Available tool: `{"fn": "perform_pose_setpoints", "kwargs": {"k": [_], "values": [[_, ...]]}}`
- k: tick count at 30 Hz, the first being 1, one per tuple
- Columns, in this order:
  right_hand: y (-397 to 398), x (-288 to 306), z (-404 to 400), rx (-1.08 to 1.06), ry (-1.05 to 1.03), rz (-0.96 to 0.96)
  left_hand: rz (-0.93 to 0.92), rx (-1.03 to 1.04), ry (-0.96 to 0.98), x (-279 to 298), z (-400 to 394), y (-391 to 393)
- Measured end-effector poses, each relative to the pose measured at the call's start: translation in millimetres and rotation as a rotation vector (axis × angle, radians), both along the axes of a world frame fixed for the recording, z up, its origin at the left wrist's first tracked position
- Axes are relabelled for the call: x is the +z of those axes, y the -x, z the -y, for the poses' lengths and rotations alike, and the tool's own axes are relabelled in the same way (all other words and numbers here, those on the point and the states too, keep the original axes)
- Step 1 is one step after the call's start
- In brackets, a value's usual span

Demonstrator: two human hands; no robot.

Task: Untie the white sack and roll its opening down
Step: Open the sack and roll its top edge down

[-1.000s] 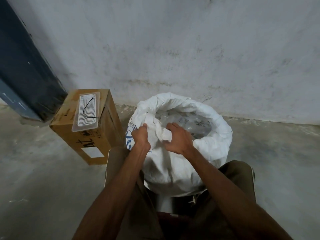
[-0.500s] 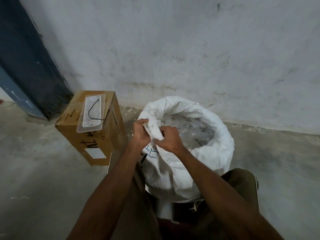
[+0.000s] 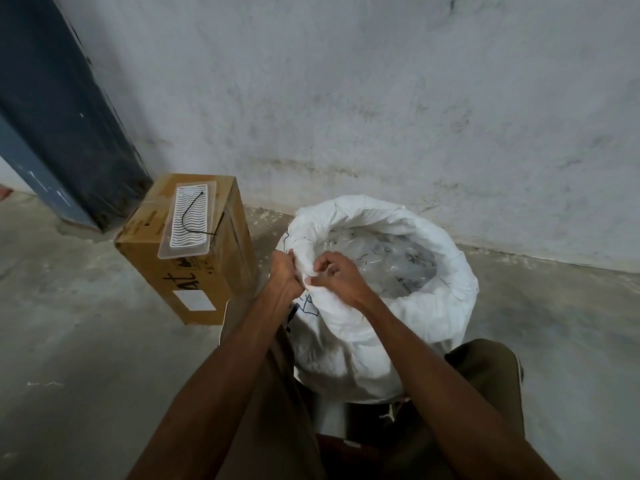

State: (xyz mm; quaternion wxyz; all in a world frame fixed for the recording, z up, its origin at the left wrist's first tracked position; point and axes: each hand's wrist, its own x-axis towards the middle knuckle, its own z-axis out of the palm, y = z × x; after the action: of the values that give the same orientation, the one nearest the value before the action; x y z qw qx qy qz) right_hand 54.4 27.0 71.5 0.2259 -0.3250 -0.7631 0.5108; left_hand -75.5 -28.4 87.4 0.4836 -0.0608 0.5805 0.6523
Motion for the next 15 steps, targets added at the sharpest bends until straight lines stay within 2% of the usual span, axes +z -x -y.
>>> {"fn": "perform_pose_setpoints", "kwargs": {"k": [2, 3, 5, 8, 10, 13, 15], "values": [[-1.8, -1.0, -3.1, 0.017, 0.207, 0.108, 0.066, 0.012, -0.029, -0.8, 1.3, 0.8], [-2.9, -3.1, -2.7, 0.044, 0.237, 0.205, 0.103, 0.012, -0.039, -3.8, 2.8, 1.3], [-4.2, -8.8, -0.3, 0.079, 0.217, 0.341, 0.171, -0.015, -0.06, -13.0, 6.6, 2.5], [0.2, -17.9, 5.8, 0.0, 0.164, 0.36, 0.149, -0.15, -0.027, -25.6, 9.4, 10.6], [6.9, -20.4, 12.4, -0.061, 0.118, 0.353, -0.035, -0.282, 0.043, -21.6, 1.3, 17.3], [16.3, -25.6, 19.9, -0.123, -0.014, 0.325, -0.534, -0.41, 0.36, -17.7, -10.2, 27.3], [19.3, -28.5, 20.2, -0.176, -0.091, 0.324, -0.736, -0.418, 0.437, -15.9, -3.3, 28.6]]}}
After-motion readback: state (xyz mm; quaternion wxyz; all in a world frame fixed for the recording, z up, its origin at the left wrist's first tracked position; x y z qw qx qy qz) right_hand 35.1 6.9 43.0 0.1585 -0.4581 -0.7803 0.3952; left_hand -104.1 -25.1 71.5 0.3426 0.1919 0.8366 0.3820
